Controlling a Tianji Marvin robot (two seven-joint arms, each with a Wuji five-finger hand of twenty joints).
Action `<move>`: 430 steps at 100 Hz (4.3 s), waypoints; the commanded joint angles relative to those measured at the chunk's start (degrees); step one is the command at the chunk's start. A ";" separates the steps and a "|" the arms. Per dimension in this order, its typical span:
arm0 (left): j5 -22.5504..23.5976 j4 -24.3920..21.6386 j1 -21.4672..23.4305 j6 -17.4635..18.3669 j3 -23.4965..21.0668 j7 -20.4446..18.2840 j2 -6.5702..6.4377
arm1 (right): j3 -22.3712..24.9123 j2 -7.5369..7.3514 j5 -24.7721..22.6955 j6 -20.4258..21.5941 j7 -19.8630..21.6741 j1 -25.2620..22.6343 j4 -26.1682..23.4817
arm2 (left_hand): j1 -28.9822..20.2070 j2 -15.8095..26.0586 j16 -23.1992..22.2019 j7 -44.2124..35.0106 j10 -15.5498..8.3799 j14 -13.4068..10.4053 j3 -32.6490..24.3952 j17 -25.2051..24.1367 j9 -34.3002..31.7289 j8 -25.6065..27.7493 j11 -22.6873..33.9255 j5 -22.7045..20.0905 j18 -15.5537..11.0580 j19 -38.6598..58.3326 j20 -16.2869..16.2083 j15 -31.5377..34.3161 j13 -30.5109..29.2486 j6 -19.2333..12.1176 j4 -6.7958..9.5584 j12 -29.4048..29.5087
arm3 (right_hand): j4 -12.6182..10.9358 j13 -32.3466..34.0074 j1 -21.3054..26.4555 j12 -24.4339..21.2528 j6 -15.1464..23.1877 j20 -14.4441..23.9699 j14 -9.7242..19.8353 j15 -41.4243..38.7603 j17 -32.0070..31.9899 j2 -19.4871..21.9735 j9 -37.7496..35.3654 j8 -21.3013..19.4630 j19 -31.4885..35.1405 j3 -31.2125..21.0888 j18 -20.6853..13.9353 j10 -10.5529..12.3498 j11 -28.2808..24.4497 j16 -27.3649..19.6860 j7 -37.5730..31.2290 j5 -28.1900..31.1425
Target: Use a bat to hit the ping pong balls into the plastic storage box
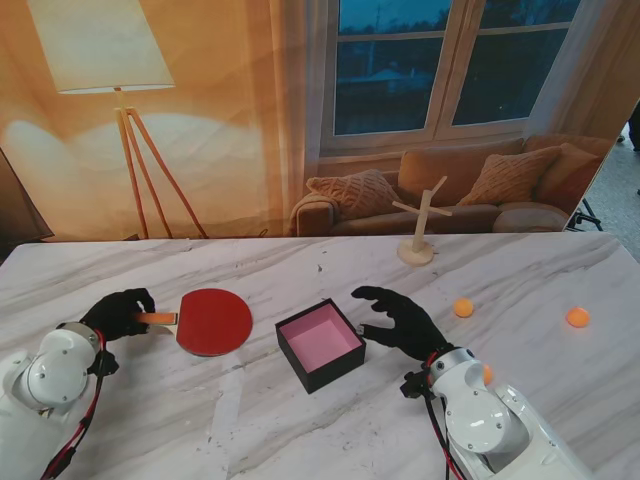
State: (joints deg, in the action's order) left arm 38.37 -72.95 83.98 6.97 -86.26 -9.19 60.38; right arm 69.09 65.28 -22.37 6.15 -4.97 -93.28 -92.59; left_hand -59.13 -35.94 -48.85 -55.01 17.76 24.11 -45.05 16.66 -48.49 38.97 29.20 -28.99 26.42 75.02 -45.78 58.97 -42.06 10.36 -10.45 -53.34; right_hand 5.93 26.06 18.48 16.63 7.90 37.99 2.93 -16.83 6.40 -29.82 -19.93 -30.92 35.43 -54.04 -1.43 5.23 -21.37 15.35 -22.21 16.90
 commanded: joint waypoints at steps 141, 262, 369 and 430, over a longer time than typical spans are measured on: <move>-6.30 -23.33 8.98 7.45 -14.82 -12.31 -1.57 | -0.38 0.14 0.55 0.16 0.56 0.00 0.14 | -7.50 11.89 -5.30 3.63 1.33 6.15 7.59 -0.25 -4.83 -6.47 7.59 -13.32 -3.91 2.49 -7.19 6.52 -4.28 -2.56 1.25 -4.09 | -1.39 -2.52 -1.13 0.69 0.80 1.53 0.05 0.28 -0.15 1.23 2.96 -0.67 -0.61 1.16 -1.28 0.08 -0.29 0.83 -0.02 0.16; -9.72 -19.70 0.22 4.74 -6.25 -21.56 -3.17 | -0.44 0.17 0.86 -0.12 0.63 -0.11 -0.05 | 0.33 7.08 -4.00 8.15 -0.14 4.65 0.96 -1.34 -3.55 -10.74 3.88 -12.48 -5.45 1.48 -5.36 3.56 -2.39 -1.12 1.45 -3.94 | -1.44 -2.42 -1.24 0.81 -0.17 1.75 0.10 0.06 -0.01 1.63 3.18 -0.69 -0.53 1.18 -1.22 -0.16 -0.68 0.92 0.44 -1.47; -20.39 -13.79 1.02 -0.71 -1.62 -15.94 -0.94 | -0.51 0.05 1.49 -1.10 1.59 -0.31 -0.56 | 8.09 2.83 -4.02 15.34 -1.16 2.88 0.26 -6.44 5.57 -5.16 9.35 -8.17 -6.48 -1.47 -0.79 -0.68 2.79 0.62 -0.28 1.72 | -1.52 -2.31 -1.52 1.39 -1.97 1.86 0.28 -0.63 0.06 2.05 4.02 -1.21 0.07 1.11 -1.20 -0.88 -1.78 1.24 0.13 -2.87; -22.70 -13.70 1.44 0.65 -1.57 -12.45 -0.02 | -0.67 0.01 1.74 -1.59 1.96 -0.30 -0.68 | 3.29 0.01 -2.96 43.56 -8.68 2.33 0.35 -5.45 1.08 -21.38 4.48 13.01 -6.75 -1.12 0.24 -0.70 2.26 -3.44 -0.58 -4.80 | -1.50 -2.26 -1.40 1.35 -1.97 1.77 0.17 -0.72 0.05 1.97 4.05 -1.22 0.34 0.95 -1.12 -0.26 -1.88 1.25 -0.09 -2.44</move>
State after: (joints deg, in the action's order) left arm 16.45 -88.34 84.28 7.85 -88.57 -20.62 59.79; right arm 68.52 65.27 -20.70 5.00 -3.86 -93.35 -93.06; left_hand -56.88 -33.71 -52.45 -14.55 12.51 23.85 -44.06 13.12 -45.33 19.21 29.80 -19.57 25.06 73.38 -46.99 58.48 -39.71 7.39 -9.15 -58.27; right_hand 5.93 26.04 18.48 17.39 6.47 39.09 2.93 -16.88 6.40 -29.01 -18.11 -31.64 35.43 -54.04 -1.43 3.86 -23.40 15.99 -22.07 15.98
